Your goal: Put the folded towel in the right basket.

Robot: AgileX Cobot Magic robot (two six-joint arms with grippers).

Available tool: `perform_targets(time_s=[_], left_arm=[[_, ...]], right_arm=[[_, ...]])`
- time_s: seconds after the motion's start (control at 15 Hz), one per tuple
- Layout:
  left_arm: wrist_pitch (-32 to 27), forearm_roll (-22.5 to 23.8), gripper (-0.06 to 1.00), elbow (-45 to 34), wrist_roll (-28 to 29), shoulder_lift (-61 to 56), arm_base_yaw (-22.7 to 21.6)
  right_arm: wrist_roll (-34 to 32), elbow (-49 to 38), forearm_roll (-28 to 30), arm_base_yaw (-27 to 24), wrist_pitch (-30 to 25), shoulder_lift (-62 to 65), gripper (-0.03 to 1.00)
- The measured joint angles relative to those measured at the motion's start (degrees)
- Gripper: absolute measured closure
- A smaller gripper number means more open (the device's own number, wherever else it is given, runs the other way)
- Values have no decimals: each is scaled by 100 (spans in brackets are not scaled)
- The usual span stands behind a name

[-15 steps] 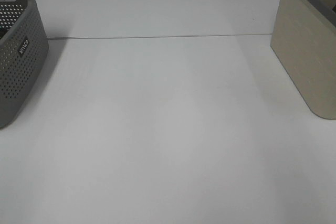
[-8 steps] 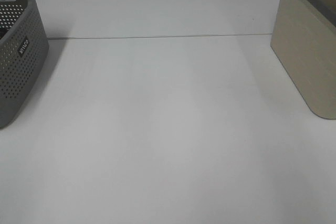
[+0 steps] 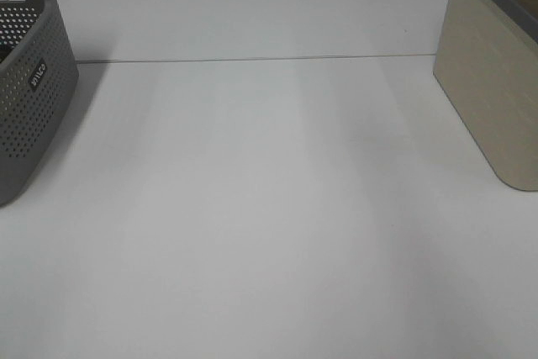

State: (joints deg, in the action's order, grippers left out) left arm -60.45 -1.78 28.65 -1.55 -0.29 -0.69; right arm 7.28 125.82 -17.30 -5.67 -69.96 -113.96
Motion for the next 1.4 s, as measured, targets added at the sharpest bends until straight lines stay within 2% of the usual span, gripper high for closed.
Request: perform_targets(time_s=[0.2, 0.33, 0.6, 0.93, 1.0, 1.4], left_arm=[[0, 0, -3, 0, 0, 0, 0], [0, 0, -3, 0, 0, 0, 0], [0, 0, -3, 0, 0, 0, 0], [0, 0, -3, 0, 0, 0, 0], [0, 0, -3, 0, 0, 0, 0], [0, 0, -3, 0, 0, 0, 0]], right_arm=[[-172, -160, 155, 395, 6, 521, 35], [-212, -739, 149, 544, 6, 1037, 35], [-275, -2618, 321, 579, 17, 2212, 35], [-435, -5621, 642, 579, 17, 4160, 35], [-441, -6692, 882, 579, 17, 4990, 35], [-441, -8589, 1329, 579, 11, 7489, 35]])
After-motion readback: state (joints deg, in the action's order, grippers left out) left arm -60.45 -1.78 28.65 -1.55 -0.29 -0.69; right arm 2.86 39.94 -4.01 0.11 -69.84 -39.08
